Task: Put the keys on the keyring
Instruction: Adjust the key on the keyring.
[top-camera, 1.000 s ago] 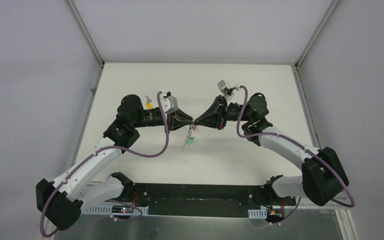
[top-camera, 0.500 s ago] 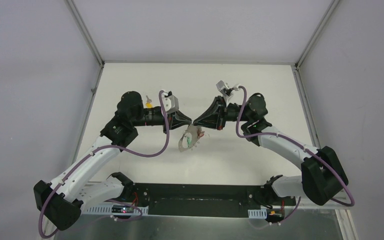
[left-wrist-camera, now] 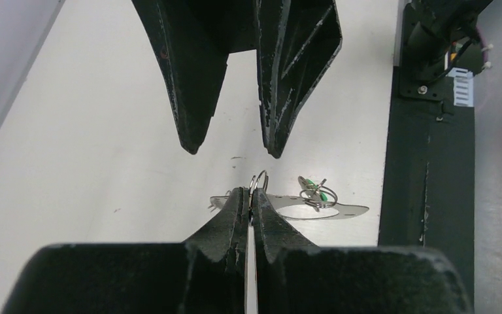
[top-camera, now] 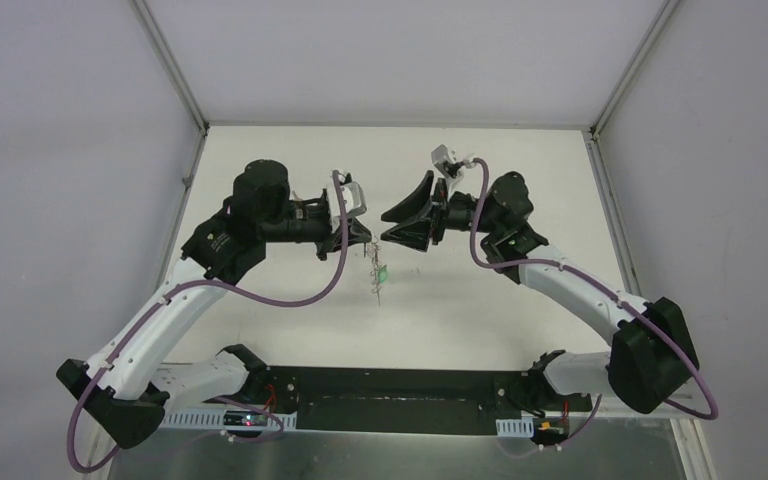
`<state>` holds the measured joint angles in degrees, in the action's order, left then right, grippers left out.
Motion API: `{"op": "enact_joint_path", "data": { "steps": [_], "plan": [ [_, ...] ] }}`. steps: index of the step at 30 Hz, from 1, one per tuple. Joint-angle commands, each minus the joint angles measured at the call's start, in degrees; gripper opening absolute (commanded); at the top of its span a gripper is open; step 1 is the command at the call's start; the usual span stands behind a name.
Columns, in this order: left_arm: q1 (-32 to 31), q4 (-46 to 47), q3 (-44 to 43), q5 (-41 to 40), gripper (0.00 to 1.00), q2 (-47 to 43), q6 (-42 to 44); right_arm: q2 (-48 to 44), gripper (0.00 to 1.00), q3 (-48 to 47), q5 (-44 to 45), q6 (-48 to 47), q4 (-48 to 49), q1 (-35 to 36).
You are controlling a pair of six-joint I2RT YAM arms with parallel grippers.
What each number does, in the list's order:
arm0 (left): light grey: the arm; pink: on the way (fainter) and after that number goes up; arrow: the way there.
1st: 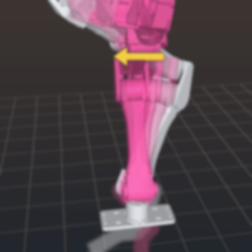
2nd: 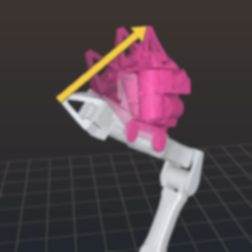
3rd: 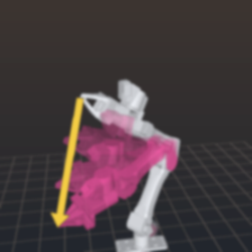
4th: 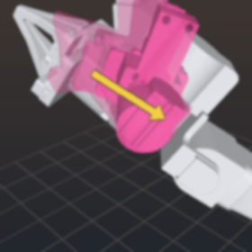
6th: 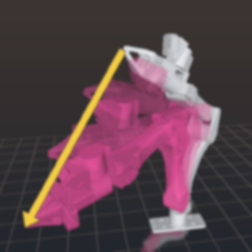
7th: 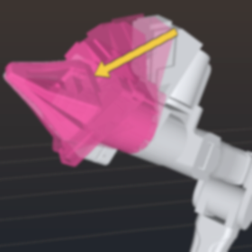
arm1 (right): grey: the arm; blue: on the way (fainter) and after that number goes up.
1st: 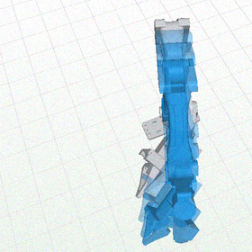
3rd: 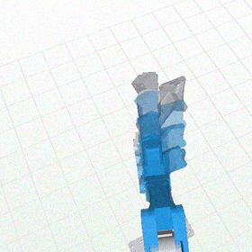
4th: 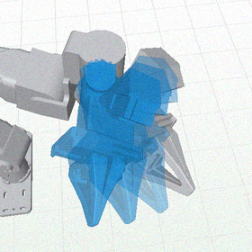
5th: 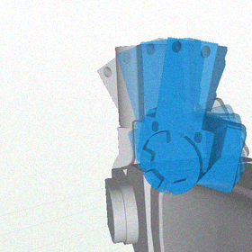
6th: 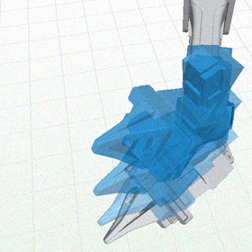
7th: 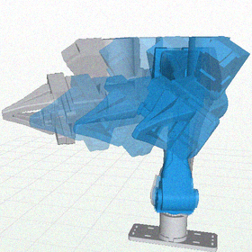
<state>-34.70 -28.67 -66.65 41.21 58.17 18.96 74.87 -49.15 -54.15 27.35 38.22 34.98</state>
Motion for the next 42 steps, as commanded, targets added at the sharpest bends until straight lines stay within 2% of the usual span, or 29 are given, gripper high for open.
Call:
{"op": "enact_joint_path", "data": {
  "steps": [1,10,16,22,24,27,33,37,40,42],
  "plan": [
    [-2.84,-12.58,-8.97,-7.85,0.0,2.59,6.71,-2.41,0.55,-5.19,2.22,-8.79,-11.05,2.78],
    [-8.89,-30.64,-25.38,-23.51,0.0,10.52,10.22,-1.6,0.55,-6.22,5.8,-11.48,-12.16,6.76],
    [-11.45,-38.65,-32.61,-28.96,0.0,14.21,11.79,-0.47,0.52,-5.96,7.22,-11.4,-10.32,8.44],
    [-13.16,-42.13,-35.24,-31.16,0.0,16.58,12.41,0.97,0.47,-5.94,8.35,-10.54,-7.27,9.35],
    [-13.6,-42.26,-35.3,-31.19,0.0,16.79,12.65,1.71,0.43,-6.21,8.09,-10.0,-6.06,9.53],
    [-13.89,-42.3,-35.3,-31.25,0.0,17.04,12.32,3.26,0.3,-6.76,6.96,-9.0,-4.31,9.7],
    [-14.32,-42.26,-34.95,-31.15,0.0,17.24,11.48,5.54,0.24,-7.1,5.03,-6.71,-0.34,10.4],
    [-14.43,-42.26,-34.6,-31.21,0.0,17.11,11.22,6.45,0.07,-7.36,4.17,-6.11,0.59,10.63],
    [-14.5,-42.27,-34.31,-31.17,0.0,16.98,11.19,6.68,0.0,-7.45,4.19,-6.09,0.91,10.63],
    [-14.52,-42.18,-34.17,-31.17,0.0,16.96,11.03,6.82,0.0,-7.69,3.7,-6.14,1.05,10.63]
  ]
}}
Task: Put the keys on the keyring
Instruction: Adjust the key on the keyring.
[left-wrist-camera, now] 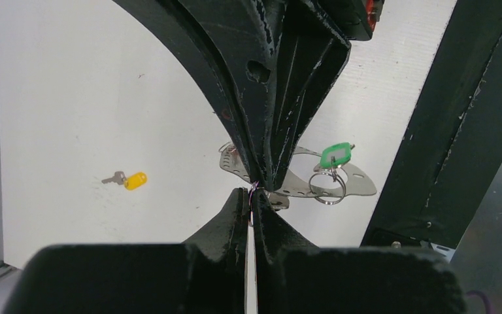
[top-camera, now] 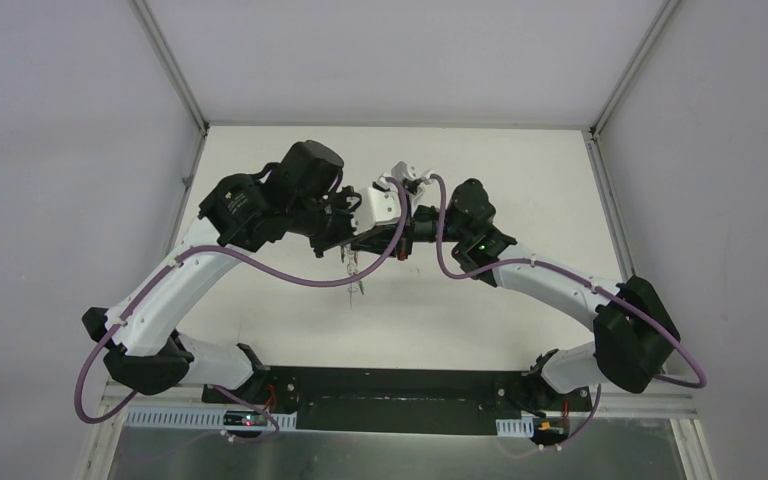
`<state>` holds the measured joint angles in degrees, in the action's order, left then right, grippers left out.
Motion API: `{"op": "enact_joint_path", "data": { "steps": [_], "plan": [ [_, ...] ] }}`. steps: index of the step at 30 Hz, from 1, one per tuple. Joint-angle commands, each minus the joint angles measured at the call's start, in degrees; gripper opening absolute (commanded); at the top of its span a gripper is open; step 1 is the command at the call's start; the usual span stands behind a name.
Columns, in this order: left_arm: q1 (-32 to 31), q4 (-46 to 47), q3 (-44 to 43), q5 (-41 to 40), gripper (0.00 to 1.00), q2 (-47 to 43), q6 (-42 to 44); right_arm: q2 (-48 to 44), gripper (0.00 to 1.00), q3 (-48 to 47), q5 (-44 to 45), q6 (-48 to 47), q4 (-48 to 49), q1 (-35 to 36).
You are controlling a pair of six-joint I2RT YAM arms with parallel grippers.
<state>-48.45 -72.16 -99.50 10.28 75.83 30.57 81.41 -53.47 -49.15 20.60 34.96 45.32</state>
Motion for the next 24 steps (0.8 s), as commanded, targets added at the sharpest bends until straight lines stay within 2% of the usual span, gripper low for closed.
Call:
{"op": "enact_joint_path", "data": {
  "steps": [1,5,6,8,12,16,24],
  "plan": [
    [-0.77,1.28,-1.25,-0.06,0.0,-0.61,-0.64,0.33,0.0,-3.47,-1.57,0.67,4.43,0.39],
    [-0.75,2.22,-1.3,-0.04,0.01,-0.87,-1.93,-0.02,0.0,-3.21,-1.81,0.57,4.81,0.38],
    [-0.77,2.88,-1.17,0.07,0.13,-1.25,-2.41,-0.33,0.0,-2.91,-1.64,0.33,4.8,0.43],
    [-0.69,5.67,0.02,0.27,0.31,-3.23,-4.27,-1.05,0.0,-2.34,-1.59,-0.2,4.85,0.39],
    [-0.19,15.04,7.53,2.78,0.54,-9.75,-7.8,-2.6,0.0,-1.52,-1.98,-0.86,4.39,0.32],
    [4.52,20.88,11.79,10.37,0.59,-13.51,-12.12,-4.33,0.0,-0.5,-1.47,-1.59,2.74,0.29],
    [17.58,31.89,21.88,35.04,0.58,-19.37,-17.64,-7.05,0.0,1.04,-1.1,-3.31,-0.43,0.2]
  ]
}}
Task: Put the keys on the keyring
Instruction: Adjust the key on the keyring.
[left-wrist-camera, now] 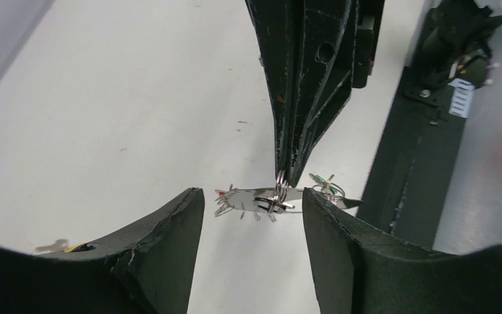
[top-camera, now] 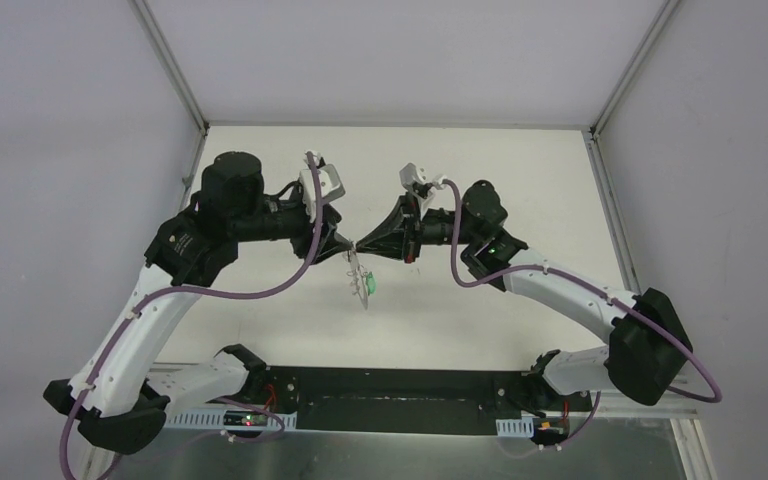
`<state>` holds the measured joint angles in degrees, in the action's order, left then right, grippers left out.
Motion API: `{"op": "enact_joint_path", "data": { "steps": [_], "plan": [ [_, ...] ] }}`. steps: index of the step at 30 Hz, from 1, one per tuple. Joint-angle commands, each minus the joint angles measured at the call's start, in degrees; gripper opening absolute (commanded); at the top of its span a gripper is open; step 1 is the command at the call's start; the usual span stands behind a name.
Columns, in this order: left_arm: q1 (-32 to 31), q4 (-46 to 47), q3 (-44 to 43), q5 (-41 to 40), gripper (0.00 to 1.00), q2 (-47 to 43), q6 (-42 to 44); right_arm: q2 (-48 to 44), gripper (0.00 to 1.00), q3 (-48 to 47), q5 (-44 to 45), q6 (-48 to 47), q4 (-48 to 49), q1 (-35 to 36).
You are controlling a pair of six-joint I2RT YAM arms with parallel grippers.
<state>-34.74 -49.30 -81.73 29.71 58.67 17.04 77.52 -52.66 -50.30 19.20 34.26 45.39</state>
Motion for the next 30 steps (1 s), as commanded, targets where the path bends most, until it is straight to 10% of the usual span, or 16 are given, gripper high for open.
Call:
{"op": "enact_joint_path", "data": {
  "steps": [1,30],
  "plan": [
    [4.64,9.61,5.27,17.56,0.57,-2.86,-4.29,-3.3,0.0,0.28,-0.03,-2.19,-0.15,0.14],
    [8.46,8.82,13.37,19.14,0.0,-5.44,3.56,-3.47,0.0,-0.6,-1.04,-2.24,-0.36,0.14]
  ]
}}
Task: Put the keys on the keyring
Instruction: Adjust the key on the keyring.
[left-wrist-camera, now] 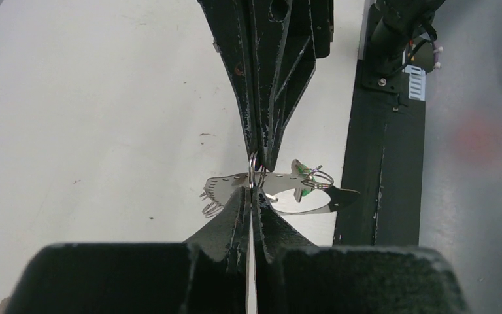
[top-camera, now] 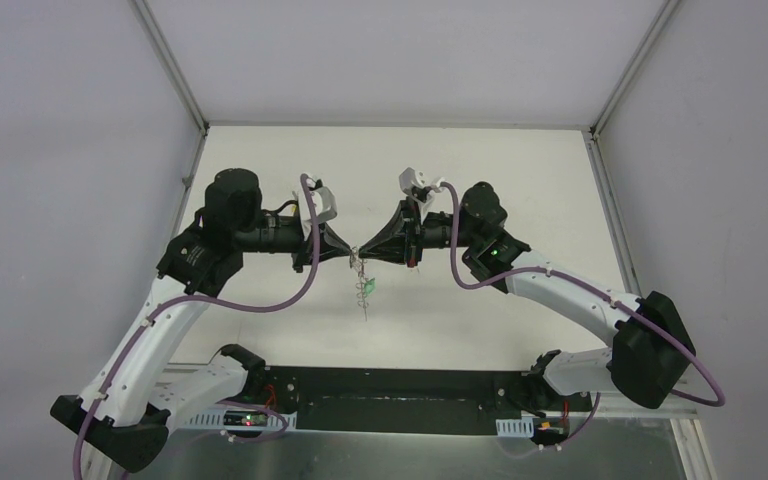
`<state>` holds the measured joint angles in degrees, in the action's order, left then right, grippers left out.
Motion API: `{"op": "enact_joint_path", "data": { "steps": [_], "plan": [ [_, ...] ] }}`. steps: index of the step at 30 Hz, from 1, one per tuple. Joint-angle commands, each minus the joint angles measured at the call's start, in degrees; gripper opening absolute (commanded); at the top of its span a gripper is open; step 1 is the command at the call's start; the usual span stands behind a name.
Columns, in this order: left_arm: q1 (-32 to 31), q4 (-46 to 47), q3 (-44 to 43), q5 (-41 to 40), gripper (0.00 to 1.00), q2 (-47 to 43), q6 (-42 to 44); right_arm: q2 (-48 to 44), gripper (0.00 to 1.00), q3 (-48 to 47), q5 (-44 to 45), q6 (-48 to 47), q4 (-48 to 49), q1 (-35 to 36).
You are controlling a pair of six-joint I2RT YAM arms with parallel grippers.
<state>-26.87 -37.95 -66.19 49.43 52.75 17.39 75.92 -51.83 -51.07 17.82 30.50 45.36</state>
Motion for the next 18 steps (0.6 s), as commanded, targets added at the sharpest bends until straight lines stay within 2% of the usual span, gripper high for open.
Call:
{"op": "enact_joint_path", "data": {
  "steps": [1,10,18],
  "plan": [
    [0.59,-3.12,-2.26,-0.49,0.0,0.59,3.5,-1.87,0.0,-1.5,-0.19,-0.8,3.46,0.16],
    [0.51,-6.25,0.16,0.78,0.0,-0.48,4.29,-1.39,0.0,-2.45,0.0,0.12,4.82,0.17],
    [-0.28,-2.41,2.01,4.03,0.0,-0.18,1.62,-0.54,0.0,-2.32,-0.26,1.41,6.66,0.16]
  ]
}}
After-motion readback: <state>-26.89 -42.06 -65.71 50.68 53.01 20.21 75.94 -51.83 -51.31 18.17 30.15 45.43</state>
